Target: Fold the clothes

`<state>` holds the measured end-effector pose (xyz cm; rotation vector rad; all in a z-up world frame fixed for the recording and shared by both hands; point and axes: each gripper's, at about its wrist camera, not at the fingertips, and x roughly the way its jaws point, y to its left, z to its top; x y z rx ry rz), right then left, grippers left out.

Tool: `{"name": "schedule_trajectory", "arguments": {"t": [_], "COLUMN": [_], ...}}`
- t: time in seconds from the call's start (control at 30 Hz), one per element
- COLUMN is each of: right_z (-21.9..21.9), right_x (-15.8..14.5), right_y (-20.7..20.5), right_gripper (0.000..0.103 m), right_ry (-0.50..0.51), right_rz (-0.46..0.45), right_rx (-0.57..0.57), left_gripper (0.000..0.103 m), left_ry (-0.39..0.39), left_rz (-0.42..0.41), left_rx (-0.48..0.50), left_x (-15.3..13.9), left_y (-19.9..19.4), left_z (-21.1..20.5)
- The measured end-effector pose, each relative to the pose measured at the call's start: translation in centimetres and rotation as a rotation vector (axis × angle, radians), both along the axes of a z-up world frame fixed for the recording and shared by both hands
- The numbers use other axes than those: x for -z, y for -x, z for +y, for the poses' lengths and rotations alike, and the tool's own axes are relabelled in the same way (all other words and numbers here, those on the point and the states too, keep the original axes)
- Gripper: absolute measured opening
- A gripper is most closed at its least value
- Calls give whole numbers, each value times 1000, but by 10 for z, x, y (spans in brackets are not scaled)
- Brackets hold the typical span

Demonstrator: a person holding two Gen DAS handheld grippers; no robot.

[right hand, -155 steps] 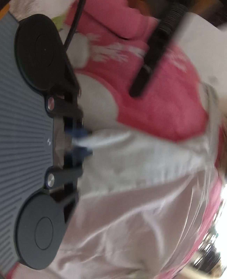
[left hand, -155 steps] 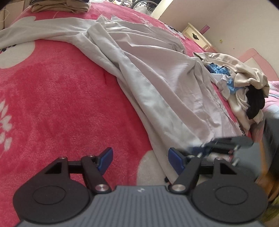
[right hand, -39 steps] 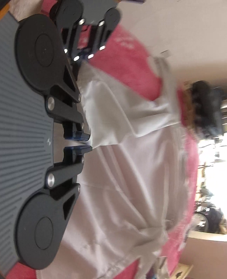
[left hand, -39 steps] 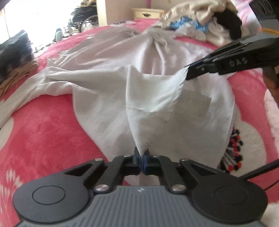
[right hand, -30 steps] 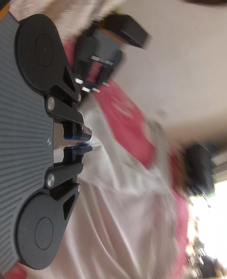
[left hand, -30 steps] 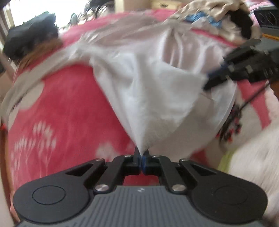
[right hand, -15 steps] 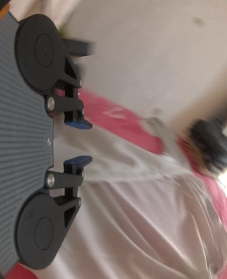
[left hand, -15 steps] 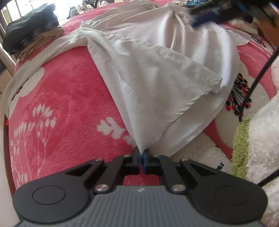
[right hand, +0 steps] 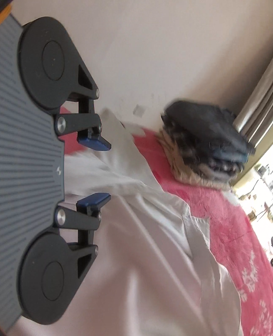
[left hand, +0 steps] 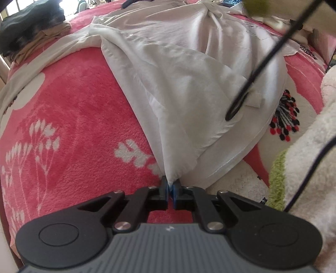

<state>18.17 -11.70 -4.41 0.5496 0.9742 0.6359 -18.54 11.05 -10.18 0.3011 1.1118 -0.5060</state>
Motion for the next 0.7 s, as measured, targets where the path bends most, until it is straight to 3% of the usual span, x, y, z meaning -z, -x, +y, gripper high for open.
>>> {"name": "schedule_trajectory", "arguments": {"t": [0.2,0.27,0.33,0.37,0.47,0.7], "right_z": [46,56,61,62,51,-24], "right_x": [32,40,42,41,31,-22], "right_y": [-61,-68,-68,-66,-61,-35], "right_gripper": [39,30,10,8,1,0], "right_ry": [106,134,142,141,130,106], "right_rz": [24,35,29,22,-20,-177], "right_rx": [2,-30,-63,-77,-52,121], "left_gripper": [5,5,5,5,6,7], "left_ry": [27,33,41,45,62,100], "left_rz": [36,45,52,55,65,63], "left_rx": [6,10,11,11,2,16], "left_x": [2,2,2,2,0,-8], "left_y": [-5,-6,-6,-7,-6,-3], "left_z": [5,6,7,8,10,9]}}
